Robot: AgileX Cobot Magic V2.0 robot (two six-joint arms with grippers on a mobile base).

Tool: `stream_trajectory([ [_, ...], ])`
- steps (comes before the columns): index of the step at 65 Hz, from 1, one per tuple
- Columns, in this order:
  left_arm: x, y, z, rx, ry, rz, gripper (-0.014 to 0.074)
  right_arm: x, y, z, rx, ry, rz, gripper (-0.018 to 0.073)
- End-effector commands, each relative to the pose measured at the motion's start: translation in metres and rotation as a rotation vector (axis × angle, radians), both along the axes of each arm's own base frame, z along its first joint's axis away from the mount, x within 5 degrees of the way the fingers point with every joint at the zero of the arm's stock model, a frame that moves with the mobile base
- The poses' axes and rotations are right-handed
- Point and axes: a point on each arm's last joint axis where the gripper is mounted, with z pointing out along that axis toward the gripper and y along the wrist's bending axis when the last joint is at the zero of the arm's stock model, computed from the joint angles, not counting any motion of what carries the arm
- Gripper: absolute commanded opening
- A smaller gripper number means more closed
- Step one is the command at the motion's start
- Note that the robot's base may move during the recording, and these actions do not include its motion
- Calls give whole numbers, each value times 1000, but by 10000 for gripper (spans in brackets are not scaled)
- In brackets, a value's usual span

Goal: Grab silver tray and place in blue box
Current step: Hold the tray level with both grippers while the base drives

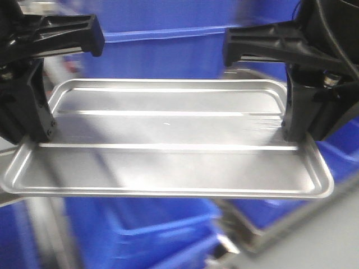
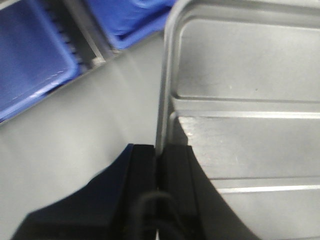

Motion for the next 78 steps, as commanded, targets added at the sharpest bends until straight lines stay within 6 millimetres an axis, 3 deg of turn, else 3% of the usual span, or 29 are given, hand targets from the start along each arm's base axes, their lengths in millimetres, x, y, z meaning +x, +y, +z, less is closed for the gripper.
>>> stream_trajectory([
  [1,0,1,14,-36,-52,-5,-104,1,-5,16,2,-68,10,70],
  [78,0,1,14,-36,-52,-5,-104,1,-5,16,1,-67,10,70],
])
